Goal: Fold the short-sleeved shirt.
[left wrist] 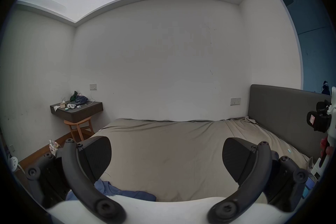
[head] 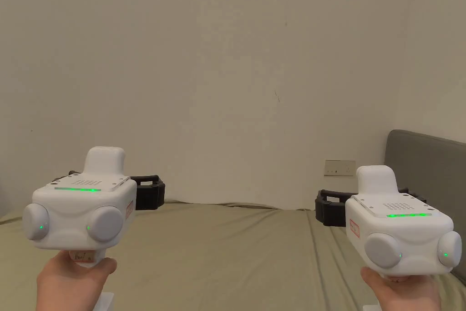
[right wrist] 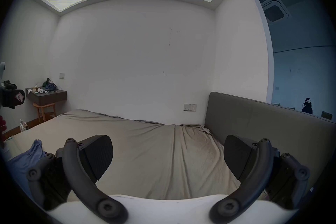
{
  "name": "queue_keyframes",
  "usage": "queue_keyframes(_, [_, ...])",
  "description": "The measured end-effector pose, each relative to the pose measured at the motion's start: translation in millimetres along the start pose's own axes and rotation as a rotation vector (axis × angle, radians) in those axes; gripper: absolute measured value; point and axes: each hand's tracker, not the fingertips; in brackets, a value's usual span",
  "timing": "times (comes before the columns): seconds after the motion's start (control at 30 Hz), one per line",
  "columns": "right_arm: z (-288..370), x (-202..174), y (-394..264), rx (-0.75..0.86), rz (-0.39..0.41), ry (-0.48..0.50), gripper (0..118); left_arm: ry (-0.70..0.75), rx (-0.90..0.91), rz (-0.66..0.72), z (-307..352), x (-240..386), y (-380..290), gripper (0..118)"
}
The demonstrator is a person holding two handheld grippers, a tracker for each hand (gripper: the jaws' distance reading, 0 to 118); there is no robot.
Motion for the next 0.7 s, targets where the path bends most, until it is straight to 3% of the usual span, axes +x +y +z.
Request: queue_keyframes(0.7, [-16, 12, -10, -0.019, -0.03, -0.007, 118, -0.025, 0.018, -0.044, 3, 16, 1, 118])
